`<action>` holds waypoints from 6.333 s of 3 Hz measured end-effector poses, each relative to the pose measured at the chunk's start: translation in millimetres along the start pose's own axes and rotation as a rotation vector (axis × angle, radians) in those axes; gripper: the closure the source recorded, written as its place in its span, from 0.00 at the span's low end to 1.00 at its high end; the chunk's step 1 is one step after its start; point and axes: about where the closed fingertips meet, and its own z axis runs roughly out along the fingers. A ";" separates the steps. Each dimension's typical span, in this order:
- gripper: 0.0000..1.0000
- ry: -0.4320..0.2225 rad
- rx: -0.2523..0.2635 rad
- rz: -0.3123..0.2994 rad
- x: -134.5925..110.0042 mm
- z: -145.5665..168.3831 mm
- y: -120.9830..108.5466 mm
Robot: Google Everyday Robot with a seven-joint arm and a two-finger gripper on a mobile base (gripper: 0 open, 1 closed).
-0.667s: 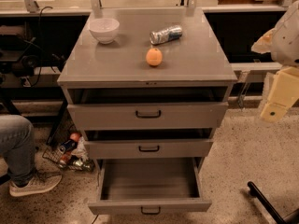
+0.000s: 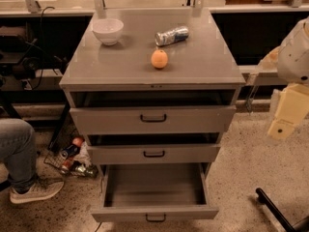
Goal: Close bottom drawer
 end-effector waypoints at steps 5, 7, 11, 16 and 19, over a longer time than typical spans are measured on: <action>0.00 -0.013 -0.297 0.275 46.4 151.4 136.5; 0.00 -0.079 -0.448 0.393 43.6 322.7 185.4; 0.00 -0.141 -0.355 0.611 105.5 442.9 149.4; 0.95 -0.140 -0.457 0.805 166.4 616.3 161.4; 1.00 -0.259 -0.315 0.997 187.6 761.6 131.7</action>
Offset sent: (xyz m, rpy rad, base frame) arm -0.1909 0.0226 -0.2863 0.1762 0.6273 -0.2861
